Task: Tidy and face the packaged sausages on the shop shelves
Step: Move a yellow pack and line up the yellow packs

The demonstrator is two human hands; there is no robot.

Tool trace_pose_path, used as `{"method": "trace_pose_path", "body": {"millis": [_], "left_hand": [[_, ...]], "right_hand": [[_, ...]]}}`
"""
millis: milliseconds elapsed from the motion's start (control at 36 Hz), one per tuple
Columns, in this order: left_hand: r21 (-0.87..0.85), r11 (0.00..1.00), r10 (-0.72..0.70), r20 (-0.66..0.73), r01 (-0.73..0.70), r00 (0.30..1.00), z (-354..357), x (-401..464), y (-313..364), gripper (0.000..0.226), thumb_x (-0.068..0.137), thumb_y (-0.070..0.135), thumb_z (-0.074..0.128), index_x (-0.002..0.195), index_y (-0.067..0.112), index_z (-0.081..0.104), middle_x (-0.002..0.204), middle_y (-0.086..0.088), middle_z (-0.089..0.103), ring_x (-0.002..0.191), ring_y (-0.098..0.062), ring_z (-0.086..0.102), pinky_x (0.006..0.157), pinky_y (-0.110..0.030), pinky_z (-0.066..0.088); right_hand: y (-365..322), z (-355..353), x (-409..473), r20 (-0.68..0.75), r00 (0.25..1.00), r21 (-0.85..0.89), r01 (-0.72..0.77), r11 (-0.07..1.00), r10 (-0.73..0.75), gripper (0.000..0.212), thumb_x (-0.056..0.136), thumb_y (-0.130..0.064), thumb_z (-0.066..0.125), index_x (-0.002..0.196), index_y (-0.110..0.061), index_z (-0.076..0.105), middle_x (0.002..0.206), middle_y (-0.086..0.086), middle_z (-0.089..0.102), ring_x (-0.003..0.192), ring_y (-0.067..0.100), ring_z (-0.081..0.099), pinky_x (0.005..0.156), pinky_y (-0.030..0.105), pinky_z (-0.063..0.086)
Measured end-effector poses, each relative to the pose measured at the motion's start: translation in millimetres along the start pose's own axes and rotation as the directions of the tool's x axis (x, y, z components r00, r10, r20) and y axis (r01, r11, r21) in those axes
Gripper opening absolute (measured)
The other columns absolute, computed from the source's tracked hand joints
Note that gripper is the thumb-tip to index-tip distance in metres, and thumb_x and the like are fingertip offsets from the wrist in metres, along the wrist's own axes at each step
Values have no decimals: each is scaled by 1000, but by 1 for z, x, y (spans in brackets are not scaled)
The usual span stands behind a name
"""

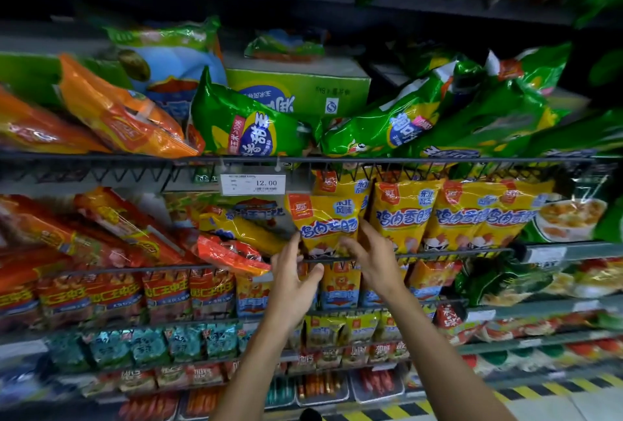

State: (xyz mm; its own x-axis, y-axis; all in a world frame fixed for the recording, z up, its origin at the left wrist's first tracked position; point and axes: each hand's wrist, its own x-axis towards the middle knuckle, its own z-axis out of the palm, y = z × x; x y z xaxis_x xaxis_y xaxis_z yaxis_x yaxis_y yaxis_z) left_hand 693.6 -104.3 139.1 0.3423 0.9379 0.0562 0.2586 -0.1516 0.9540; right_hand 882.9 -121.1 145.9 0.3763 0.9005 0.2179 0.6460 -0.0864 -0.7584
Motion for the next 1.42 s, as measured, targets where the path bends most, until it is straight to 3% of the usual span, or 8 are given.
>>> {"method": "trace_pose_path", "body": {"millis": [139,306,556,694,778,972,1250,1417], "left_hand": [[-7,983,182,8,-182,983,7,4,15,74,101,19,63,156,46,22,146,44,19,147,0,25,122,-36,29],[-39,976,212,-6,-212,977,16,16,14,74,102,16,61,158,44,22,155,26,25,142,15,26,120,-26,31],[30,998,53,95,-56,994,21,21,-7,77,103,22,59,158,51,13,165,20,27,151,-4,28,124,-39,31],[-38,999,-6,70,8,998,22,25,-13,75,100,18,66,151,52,22,145,30,44,141,-3,43,119,-40,39],[-101,995,-7,60,13,998,24,23,-13,75,99,14,66,149,52,26,140,37,43,137,3,45,117,-42,42],[-146,989,22,86,-9,996,25,17,-1,72,101,19,64,150,54,26,148,37,36,140,3,43,113,-29,40],[-18,1000,-9,150,12,989,26,31,-3,77,93,44,67,158,45,26,157,18,43,142,-5,45,117,-46,42],[-168,986,12,148,13,989,27,27,0,74,93,38,66,159,38,32,158,17,43,142,-3,45,119,-38,39]], "right_hand": [[2,1,2,-125,992,178,3,984,19,35,102,-32,60,119,-2,59,96,10,74,88,17,71,79,34,54],[3,3,7,-164,986,191,73,979,-42,24,106,-31,55,90,-13,53,75,11,62,69,21,63,66,35,49],[27,32,-17,-282,955,170,-50,984,97,49,104,-44,54,147,-23,49,113,-7,71,100,6,68,84,29,57],[20,34,-21,-354,929,165,-48,985,105,43,104,-40,56,139,-15,61,84,-13,74,72,9,70,66,39,59],[9,28,-20,-414,902,194,-44,980,123,35,103,-34,60,129,-12,70,87,-11,77,69,-4,67,61,15,52],[-2,20,-16,-478,865,248,-32,968,151,39,101,-26,65,138,-13,63,77,-51,56,96,-14,63,73,19,53],[-2,21,-18,-533,829,213,-62,975,169,37,100,-25,66,133,-9,67,94,-8,76,101,16,60,77,45,56],[-1,15,-17,-542,825,233,-32,972,157,33,97,-18,70,129,-8,70,71,-51,53,97,4,63,75,27,52]]}}
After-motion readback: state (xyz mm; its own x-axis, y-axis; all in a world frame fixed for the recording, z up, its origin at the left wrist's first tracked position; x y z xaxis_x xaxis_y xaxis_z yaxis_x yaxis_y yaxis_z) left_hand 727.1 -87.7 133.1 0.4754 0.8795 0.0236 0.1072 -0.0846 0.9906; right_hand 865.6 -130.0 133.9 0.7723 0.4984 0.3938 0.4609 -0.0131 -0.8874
